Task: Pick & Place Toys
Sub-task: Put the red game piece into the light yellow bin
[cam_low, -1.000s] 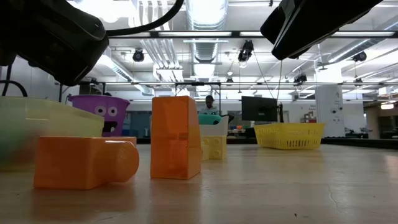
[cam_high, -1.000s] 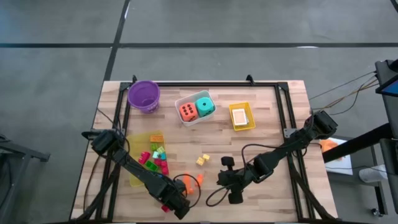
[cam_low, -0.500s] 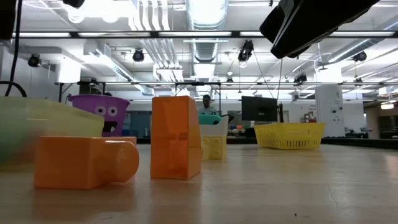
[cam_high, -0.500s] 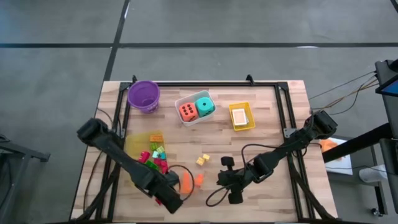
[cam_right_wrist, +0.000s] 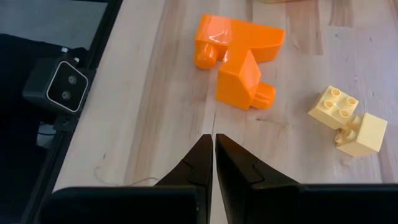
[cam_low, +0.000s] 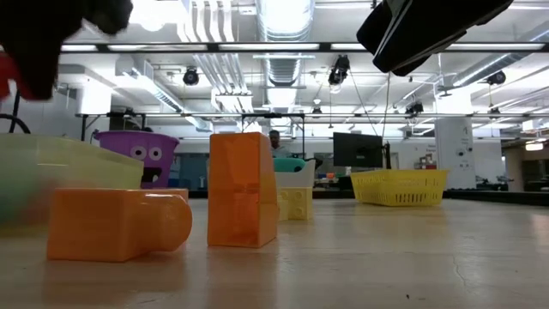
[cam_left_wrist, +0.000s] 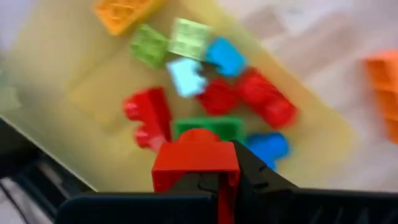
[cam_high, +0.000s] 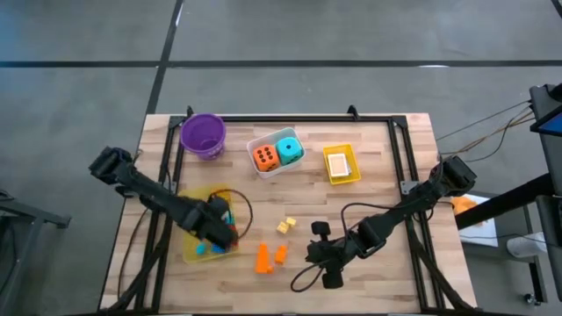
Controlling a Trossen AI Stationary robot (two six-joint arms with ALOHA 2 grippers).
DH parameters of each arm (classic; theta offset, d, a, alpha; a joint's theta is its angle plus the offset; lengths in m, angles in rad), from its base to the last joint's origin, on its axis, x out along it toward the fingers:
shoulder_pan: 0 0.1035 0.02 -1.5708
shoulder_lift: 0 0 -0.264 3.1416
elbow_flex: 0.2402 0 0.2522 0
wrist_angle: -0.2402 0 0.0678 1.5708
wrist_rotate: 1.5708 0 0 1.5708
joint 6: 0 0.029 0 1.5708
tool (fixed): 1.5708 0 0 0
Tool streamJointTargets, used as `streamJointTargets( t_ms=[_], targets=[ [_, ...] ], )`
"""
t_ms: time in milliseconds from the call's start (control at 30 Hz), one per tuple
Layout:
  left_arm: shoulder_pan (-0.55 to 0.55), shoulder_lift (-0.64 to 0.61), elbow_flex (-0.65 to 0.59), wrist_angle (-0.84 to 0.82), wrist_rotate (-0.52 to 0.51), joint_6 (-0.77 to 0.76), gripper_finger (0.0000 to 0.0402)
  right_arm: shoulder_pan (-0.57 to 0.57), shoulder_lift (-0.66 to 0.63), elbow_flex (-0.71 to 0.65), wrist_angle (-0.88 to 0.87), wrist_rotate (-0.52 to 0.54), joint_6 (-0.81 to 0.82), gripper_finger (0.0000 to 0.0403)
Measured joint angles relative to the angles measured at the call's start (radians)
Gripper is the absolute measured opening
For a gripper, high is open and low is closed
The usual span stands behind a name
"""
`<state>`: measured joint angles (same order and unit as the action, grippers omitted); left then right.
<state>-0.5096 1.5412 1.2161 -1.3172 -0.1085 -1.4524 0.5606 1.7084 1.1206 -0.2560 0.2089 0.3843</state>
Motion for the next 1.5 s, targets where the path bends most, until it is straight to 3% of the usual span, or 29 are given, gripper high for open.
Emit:
streamJointTargets(
  t_ms=[300,600,1333,1500],
  targets=[
    [0.216,-0.163,-0.302,0.176,0.020,0.136,0.0004,0.000,0.000,0.000,0.000,0.000,-0.007,0.0019],
    [0.399,-0.235,-0.478,0.298,0.088,0.152,0.0004,0.000,0.000,0.000,0.000,0.000,-0.030,0.0019],
    [0.436,-0.234,-0.516,0.364,0.101,0.172,0.0004,0.000,0.000,0.000,-0.001,-0.006,-0.041,0.0019],
    [0.436,-0.234,-0.516,0.364,0.101,0.173,0.0036,-0.001,0.000,0.000,-0.001,-0.006,-0.045,0.0019]
  ],
)
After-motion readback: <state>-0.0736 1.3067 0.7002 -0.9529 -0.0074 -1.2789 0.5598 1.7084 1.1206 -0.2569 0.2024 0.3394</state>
